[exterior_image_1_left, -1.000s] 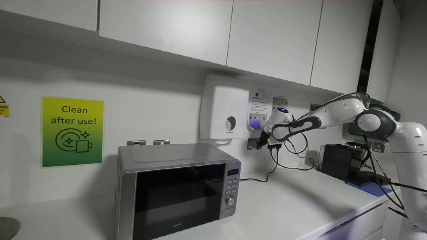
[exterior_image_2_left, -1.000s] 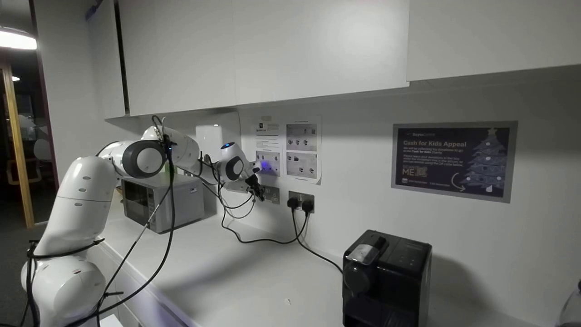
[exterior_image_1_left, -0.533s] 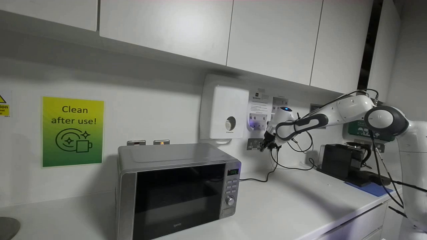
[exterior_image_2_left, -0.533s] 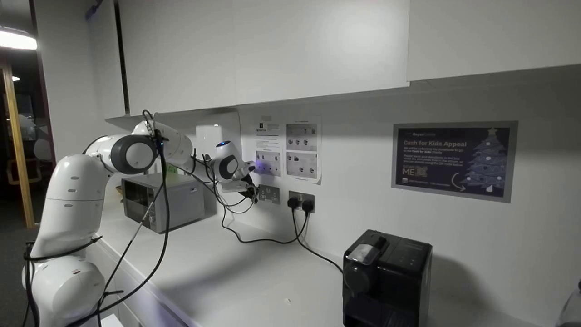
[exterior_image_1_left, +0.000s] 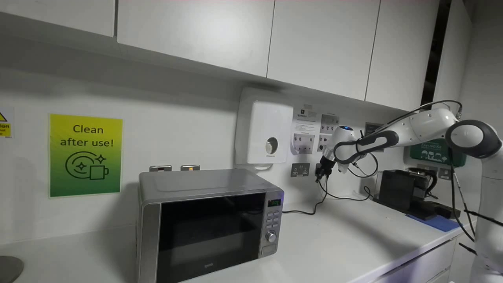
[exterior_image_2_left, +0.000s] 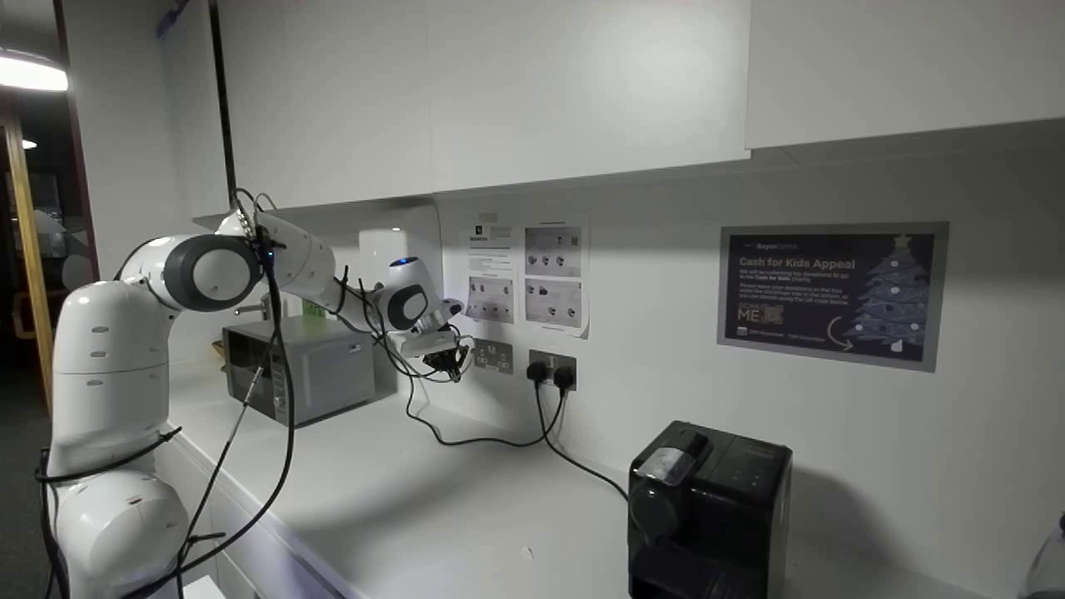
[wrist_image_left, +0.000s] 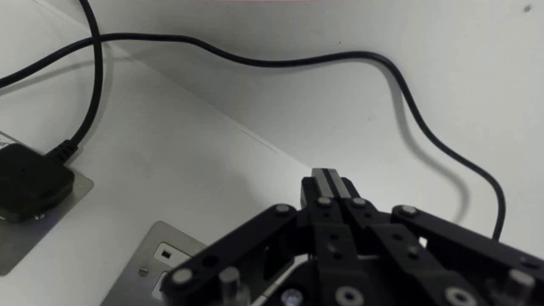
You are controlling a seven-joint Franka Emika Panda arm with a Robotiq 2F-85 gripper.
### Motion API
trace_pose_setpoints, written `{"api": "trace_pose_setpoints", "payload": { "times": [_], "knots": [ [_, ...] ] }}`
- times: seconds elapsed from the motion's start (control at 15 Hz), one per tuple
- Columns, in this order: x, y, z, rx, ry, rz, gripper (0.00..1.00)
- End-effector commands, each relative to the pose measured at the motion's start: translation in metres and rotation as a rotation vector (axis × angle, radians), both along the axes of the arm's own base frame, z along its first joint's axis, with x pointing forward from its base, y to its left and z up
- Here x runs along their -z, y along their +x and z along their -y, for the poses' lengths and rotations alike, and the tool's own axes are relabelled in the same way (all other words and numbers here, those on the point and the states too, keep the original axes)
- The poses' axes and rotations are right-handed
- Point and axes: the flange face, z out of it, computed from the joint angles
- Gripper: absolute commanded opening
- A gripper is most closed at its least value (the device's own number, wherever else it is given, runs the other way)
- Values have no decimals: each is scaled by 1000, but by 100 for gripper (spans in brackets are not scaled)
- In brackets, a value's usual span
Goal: Flip the switch of the socket on the left
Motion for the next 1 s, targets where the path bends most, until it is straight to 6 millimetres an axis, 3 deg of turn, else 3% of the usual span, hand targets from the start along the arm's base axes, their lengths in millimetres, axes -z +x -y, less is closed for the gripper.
{"api": "trace_pose_setpoints", "payload": {
  "times": [0.0, 0.93],
  "knots": [
    [-13, -36, 17, -115, -16, -57, 0],
    [-42, -104, 60, -342, -26, -209, 0]
  ]
}}
